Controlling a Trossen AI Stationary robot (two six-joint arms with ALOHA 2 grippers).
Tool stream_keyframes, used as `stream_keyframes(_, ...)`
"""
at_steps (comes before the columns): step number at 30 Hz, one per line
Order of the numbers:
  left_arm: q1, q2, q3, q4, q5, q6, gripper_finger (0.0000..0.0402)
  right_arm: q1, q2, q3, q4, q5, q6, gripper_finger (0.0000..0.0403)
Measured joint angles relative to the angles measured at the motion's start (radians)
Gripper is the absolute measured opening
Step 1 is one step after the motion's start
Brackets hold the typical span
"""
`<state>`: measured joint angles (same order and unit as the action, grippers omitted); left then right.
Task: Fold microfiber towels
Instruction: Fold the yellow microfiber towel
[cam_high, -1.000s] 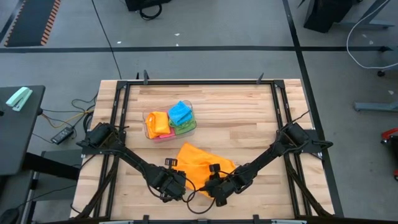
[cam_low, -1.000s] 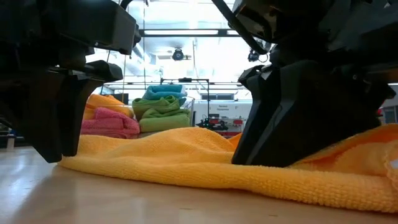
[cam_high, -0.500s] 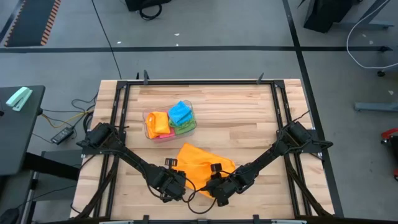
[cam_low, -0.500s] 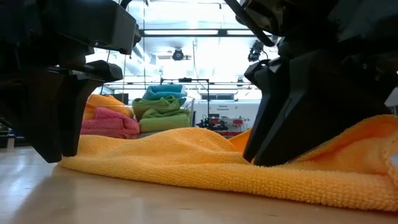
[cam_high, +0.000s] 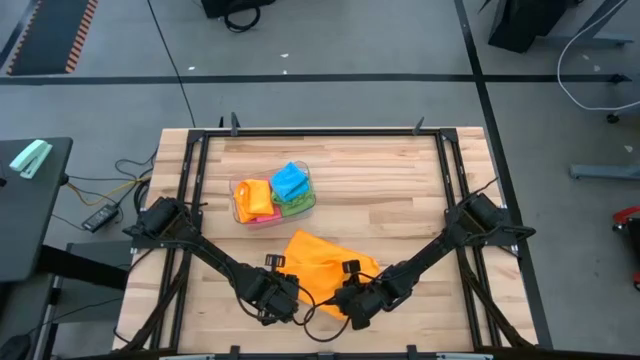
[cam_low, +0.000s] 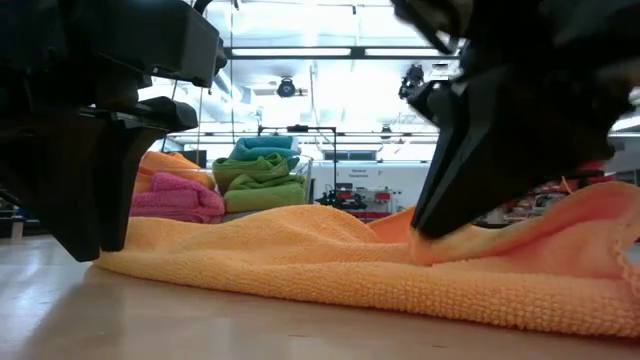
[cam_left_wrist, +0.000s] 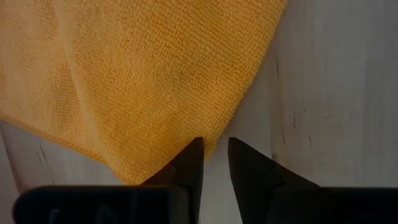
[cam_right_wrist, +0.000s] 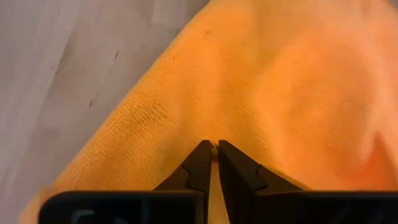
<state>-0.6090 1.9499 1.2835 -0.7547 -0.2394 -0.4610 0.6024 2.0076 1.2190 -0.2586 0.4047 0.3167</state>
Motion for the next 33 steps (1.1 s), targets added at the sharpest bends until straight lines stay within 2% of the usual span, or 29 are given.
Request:
stream_keyframes(19, 0.000, 0.000, 0.000, 0.000, 0.000, 0.000, 0.0079, 0.082, -0.155, 0.000, -0.386, 0.119, 0.171, 0.0037)
stream_keyframes(25, 0.000, 0.000, 0.000, -0.001, 0.000, 0.000, 0.0074, 0.081, -0.145, -0.011, -0.236, 0.076, 0.125, 0.0050)
stream_keyframes(29, -0.002, 0.000, 0.000, -0.001, 0.000, 0.001, 0.0076, 0.106, -0.145, -0.011, -0.164, 0.015, 0.122, 0.0082)
stream_keyframes(33, -0.001, 0.000, 0.000, -0.001, 0.000, 0.001, 0.0081, 0.139, -0.121, -0.011, -0.011, -0.015, 0.058, 0.0115)
